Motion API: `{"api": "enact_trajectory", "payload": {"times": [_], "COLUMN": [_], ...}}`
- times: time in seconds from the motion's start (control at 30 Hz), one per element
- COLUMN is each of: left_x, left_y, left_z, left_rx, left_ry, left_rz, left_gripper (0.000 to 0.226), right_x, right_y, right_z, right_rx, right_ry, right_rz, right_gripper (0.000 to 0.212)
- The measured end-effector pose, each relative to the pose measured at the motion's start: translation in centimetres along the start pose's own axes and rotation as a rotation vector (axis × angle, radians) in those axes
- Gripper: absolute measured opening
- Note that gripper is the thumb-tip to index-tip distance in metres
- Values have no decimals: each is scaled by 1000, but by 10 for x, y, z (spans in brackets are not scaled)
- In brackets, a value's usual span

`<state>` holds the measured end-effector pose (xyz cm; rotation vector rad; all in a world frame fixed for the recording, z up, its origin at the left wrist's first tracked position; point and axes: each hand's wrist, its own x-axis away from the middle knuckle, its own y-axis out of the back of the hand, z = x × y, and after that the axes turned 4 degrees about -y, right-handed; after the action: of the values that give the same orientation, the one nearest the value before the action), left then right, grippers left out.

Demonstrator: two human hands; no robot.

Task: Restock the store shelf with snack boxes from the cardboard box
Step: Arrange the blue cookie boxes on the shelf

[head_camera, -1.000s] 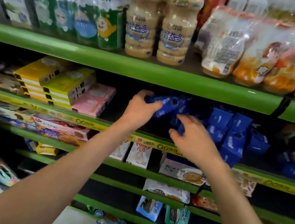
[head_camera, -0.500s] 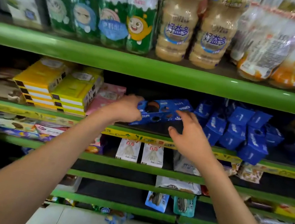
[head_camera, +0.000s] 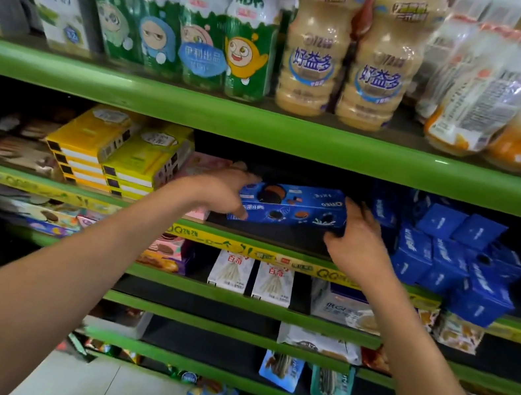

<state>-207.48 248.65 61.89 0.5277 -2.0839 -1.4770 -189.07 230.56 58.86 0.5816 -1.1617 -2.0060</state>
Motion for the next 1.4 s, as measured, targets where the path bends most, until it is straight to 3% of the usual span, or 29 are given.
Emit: {"api": "enact_trajectory", "payload": {"times": [0.2,0.33,0.43,0.53,0.7,0.8,1.0,1.2,1.3,1.4], "left_x": [-3,-6,-9,-8,-1,-3,-3,1,3,0], "left_y": [22,21,16,17,13,18,20,8,9,15], "left_z": [4,7,5,2,-2,-1,-2,-7,-10,-10], "left_rx": [242,281,224,321,180,146,142,271,157,150], "left_ry": [-30,-34,-52,-83,-177,-163,-158,-215,-218,-210], "left_rz": [105,15,-41,-133,74,100,42,24,103,140], "left_gripper": [56,28,30,34,62,57,34,52,71,67], "right_x": [-6,-6,-6,-7,-10,-14,-21,-19,-17,-14], "right_y": [-2,-2,-5,-7,-13,-18,-20,-18,-17,-17], "right_z": [-5,-12,-14,-16,-17,-22,-35,-38,-36,-37], "right_rx": [-209,-362,-388,-370,-404,-470,-578,-551,-550,-573], "right_ry": [-2,29,34,15,-14,-19,-29,-31,-43,-39], "right_rz": [29,-8,-38,-51,-59,-89,57,85,76,64], "right_gripper": [83,88,75,63,56,57,56,53,50,42]}}
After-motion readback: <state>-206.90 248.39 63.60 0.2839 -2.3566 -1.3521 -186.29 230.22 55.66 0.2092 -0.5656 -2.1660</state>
